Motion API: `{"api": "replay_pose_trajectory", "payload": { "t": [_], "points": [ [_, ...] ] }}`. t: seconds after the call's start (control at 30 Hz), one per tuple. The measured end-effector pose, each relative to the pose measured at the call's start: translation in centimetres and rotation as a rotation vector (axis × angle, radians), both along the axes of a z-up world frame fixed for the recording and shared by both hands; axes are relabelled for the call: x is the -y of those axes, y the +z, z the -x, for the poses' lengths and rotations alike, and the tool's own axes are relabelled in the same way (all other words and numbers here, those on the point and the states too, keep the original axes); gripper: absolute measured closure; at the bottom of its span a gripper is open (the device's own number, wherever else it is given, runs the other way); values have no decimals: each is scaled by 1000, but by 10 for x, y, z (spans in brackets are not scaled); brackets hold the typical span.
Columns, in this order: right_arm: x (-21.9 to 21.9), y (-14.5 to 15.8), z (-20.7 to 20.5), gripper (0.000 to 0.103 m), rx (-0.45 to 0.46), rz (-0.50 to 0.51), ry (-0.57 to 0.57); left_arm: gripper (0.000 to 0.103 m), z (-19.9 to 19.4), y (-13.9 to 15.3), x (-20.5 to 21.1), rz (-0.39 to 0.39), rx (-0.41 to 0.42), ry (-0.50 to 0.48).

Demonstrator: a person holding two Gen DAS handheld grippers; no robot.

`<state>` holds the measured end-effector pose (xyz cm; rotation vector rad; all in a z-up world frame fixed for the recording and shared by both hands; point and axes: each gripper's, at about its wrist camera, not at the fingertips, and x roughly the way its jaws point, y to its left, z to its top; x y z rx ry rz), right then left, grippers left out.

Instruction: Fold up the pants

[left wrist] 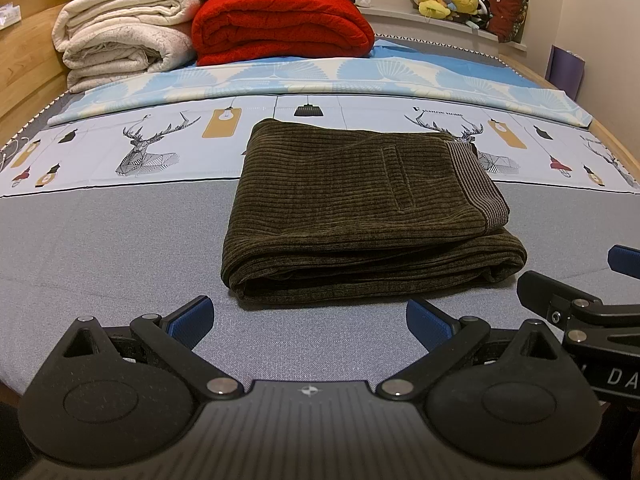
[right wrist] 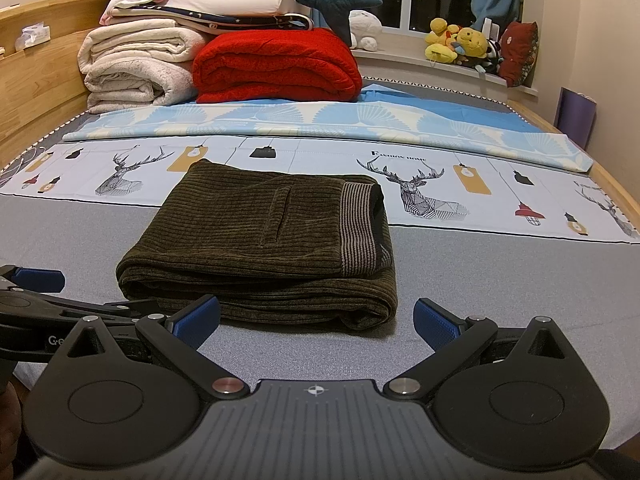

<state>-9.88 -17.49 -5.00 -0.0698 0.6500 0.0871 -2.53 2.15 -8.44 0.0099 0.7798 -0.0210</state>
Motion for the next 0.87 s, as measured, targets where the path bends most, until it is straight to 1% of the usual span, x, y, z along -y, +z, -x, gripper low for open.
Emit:
{"api": "replay_pose_trajectory", "payload": {
  "t": [0.87],
  "points": [
    [1,0,0,1,0,1,1,1,-1,1,2,-2,7,3]
  ]
}}
